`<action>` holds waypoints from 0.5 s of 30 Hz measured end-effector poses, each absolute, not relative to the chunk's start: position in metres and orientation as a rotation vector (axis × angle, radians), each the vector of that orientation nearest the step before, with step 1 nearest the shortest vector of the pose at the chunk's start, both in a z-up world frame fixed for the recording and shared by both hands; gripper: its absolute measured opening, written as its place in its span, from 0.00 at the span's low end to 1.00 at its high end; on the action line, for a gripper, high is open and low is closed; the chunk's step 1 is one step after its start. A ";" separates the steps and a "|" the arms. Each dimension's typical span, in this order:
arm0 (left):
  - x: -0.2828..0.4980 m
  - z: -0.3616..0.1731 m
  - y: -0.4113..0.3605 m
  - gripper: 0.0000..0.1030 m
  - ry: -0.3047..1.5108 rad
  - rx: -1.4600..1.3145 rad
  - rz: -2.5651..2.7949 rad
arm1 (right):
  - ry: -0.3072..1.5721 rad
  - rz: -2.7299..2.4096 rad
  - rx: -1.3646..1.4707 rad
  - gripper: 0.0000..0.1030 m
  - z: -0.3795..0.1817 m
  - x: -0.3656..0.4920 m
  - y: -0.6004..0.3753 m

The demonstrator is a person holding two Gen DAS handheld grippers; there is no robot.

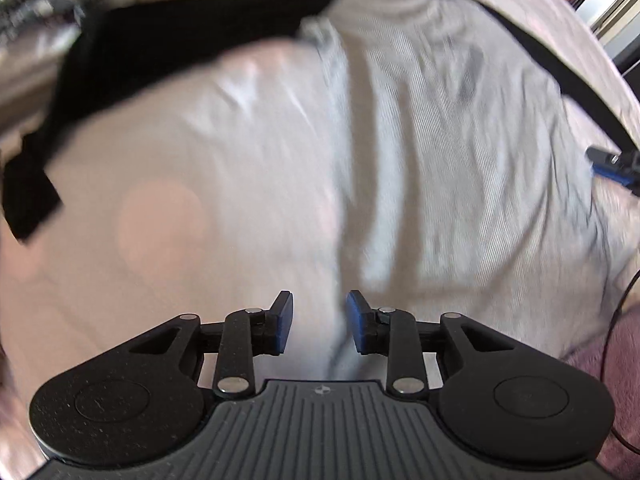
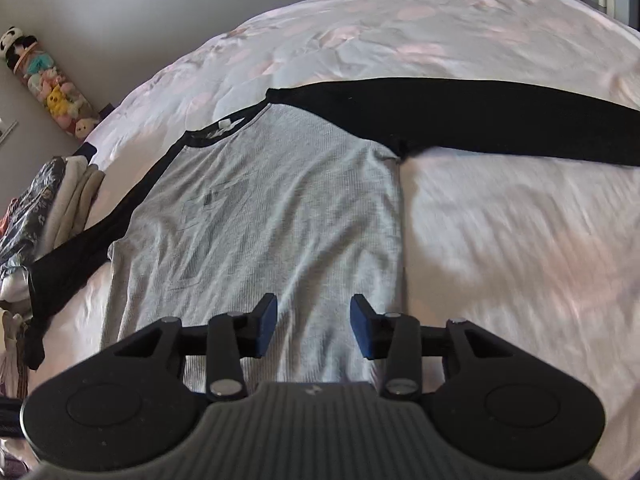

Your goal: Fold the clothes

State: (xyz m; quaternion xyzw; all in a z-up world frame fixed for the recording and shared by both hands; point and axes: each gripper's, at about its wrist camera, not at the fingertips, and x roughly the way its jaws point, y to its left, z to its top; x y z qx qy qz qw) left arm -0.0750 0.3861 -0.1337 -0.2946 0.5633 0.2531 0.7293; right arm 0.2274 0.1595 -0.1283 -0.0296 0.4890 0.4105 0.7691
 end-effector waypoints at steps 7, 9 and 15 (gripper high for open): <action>-0.086 -0.152 0.366 0.27 1.264 -0.688 0.575 | 1.102 0.865 -0.125 0.48 -0.108 0.238 0.107; -0.088 -0.155 0.363 0.27 1.277 -0.673 0.564 | 1.147 0.835 -0.154 0.48 -0.110 0.240 0.091; -0.084 -0.160 0.364 0.27 1.299 -0.657 0.493 | 1.294 0.779 -0.202 0.43 -0.117 0.223 0.056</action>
